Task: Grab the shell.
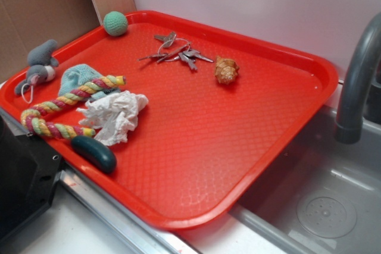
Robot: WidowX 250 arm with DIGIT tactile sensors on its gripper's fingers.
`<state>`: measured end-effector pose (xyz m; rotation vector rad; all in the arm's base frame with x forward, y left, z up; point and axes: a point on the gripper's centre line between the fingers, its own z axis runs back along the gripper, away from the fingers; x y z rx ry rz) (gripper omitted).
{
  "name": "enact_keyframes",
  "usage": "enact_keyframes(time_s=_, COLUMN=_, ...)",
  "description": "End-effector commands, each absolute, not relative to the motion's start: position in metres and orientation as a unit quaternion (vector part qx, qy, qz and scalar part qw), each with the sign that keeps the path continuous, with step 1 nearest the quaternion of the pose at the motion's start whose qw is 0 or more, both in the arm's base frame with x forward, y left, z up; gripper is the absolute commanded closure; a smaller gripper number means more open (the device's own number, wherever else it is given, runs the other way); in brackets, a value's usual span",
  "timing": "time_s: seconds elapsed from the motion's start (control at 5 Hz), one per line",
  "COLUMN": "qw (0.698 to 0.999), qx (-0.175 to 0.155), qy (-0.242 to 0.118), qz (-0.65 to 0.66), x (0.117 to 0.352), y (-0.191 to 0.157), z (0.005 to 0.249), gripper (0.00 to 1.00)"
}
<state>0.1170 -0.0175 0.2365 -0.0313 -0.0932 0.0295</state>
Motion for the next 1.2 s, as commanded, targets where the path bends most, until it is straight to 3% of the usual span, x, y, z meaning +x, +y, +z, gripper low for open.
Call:
enact_keyframes(time_s=0.0, qw=0.999, qx=-0.016, qy=-0.047, qz=0.015, x=0.117, y=-0.018, z=0.236, gripper=0.00)
enact_keyframes(time_s=0.2, qw=0.990, qx=-0.025, qy=0.009, qz=0.141, x=0.167, y=-0.041, z=0.191, gripper=0.00)
enact_keyframes(time_s=0.4, qw=0.963, qx=-0.061, qy=0.009, qz=0.263, x=0.222, y=-0.055, z=0.172, gripper=0.00)
enact_keyframes(time_s=0.8, qw=0.963, qx=-0.061, qy=0.009, qz=0.263, x=0.222, y=-0.055, z=0.172, gripper=0.00)
enact_keyframes(time_s=1.0, qw=0.976, qx=-0.062, qy=-0.104, qz=0.183, x=0.211, y=-0.041, z=0.152, gripper=0.00)
